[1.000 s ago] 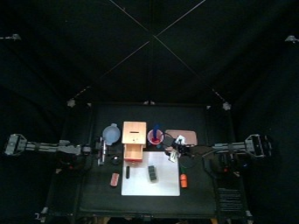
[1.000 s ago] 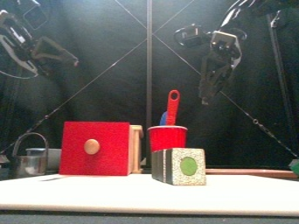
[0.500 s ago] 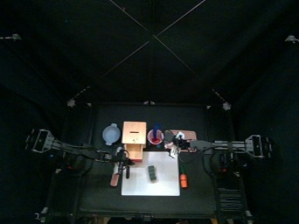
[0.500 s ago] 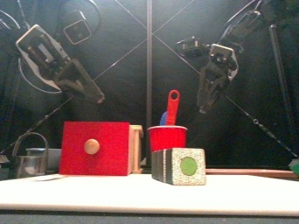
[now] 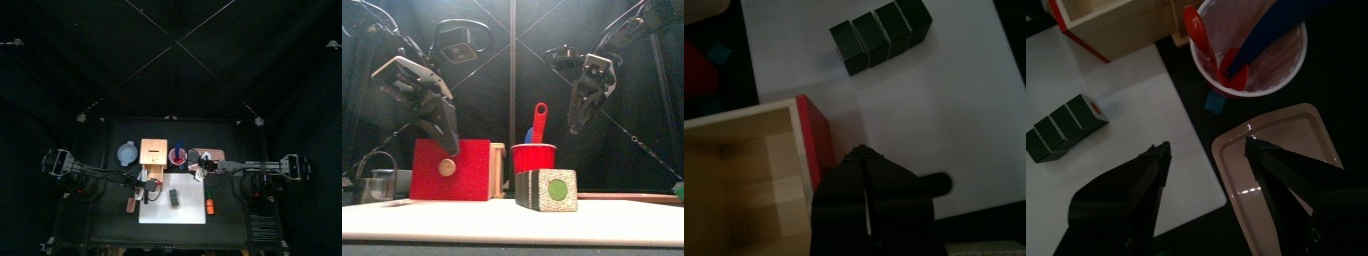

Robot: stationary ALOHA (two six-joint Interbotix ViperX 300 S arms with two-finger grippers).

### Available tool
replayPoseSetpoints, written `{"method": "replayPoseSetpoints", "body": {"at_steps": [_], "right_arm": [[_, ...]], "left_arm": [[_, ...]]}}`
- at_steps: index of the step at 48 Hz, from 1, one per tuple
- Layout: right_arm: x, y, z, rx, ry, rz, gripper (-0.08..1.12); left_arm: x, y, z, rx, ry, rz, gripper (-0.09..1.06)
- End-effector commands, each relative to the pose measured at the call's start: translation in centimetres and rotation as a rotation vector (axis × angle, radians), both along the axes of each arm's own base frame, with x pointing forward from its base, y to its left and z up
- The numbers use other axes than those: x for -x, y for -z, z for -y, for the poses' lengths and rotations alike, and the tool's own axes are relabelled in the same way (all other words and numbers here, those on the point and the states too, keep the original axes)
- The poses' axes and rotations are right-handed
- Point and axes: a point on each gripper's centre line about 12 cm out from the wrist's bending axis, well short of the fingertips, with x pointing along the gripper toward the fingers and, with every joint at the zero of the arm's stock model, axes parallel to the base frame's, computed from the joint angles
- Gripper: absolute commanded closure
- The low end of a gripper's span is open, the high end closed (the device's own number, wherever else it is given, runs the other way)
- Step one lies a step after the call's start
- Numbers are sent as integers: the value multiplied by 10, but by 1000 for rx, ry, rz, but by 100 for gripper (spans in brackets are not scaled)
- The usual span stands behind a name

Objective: Place sushi on board then cut the sushi with the knife then place the pieces on the plate
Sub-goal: Pick knife at handle with right hand

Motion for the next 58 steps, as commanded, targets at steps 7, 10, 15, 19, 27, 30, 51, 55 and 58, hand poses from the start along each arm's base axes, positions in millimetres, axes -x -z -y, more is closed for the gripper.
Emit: {"method": "replayPoseSetpoints", "body": {"at_steps": [7, 10, 15, 19, 27, 30, 51, 55, 58], "right_arm": [[0, -4, 1, 1, 1, 21, 12], [0, -3, -1, 0, -4, 23, 12], [0, -1, -1, -1, -6, 26, 12], [1, 0, -2, -3, -5, 23, 12], [-1, -3, -2, -8, -4, 31, 12], [-2, -5, -2, -10, -3, 38, 12], [-16, -57, 3, 95, -28, -12, 12], [-22, -66, 3, 103, -46, -14, 12], [-28, -70, 5, 116, -60, -27, 12]], "left_arm": [[-18, -9, -21, -81, -2, -4, 87], [-19, -13, -26, -100, -5, -4, 87], [-17, -16, -35, -124, -12, -2, 87], [-13, -15, -45, -136, -29, -6, 87], [-8, -16, -59, -136, -67, 0, 87], [-6, -16, -61, -135, -74, 0, 87], [-17, -63, -50, -57, -55, 337, 87], [-10, -79, -49, -45, -44, 454, 87], [-3, -88, -47, -30, -32, 550, 86]]}}
